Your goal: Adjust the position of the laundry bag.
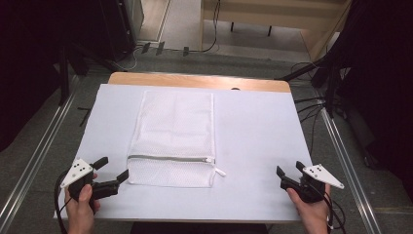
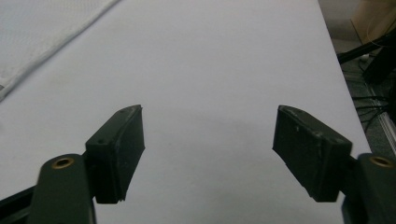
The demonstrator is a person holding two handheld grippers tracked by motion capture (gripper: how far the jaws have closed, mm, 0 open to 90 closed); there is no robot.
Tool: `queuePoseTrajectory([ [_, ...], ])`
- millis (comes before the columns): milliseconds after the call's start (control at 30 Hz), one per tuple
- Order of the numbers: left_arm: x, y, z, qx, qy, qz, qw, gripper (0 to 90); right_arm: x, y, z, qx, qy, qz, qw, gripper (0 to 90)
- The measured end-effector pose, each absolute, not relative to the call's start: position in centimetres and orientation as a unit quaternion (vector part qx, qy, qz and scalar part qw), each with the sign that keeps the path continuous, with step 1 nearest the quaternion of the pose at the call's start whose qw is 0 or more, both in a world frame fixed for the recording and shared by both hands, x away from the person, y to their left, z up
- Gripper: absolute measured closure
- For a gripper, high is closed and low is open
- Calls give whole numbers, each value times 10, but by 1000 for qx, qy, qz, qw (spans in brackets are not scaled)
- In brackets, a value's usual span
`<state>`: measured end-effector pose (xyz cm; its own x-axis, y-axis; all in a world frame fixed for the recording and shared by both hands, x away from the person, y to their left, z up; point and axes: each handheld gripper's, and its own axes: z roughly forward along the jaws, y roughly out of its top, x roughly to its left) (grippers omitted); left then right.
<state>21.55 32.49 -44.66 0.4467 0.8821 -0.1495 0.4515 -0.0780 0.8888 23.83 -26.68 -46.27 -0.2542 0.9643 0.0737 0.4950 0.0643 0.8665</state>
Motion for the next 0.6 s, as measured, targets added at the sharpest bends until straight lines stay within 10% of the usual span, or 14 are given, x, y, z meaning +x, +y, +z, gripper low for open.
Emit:
queuePoseTrajectory([
  [167,218,323,-450,701,478,217,482,86,243,-255,-454,536,680,421,270,190],
  [600,220,311,-453,716,471,213,469,87,274,-184,-440,486,715,455,214,511],
])
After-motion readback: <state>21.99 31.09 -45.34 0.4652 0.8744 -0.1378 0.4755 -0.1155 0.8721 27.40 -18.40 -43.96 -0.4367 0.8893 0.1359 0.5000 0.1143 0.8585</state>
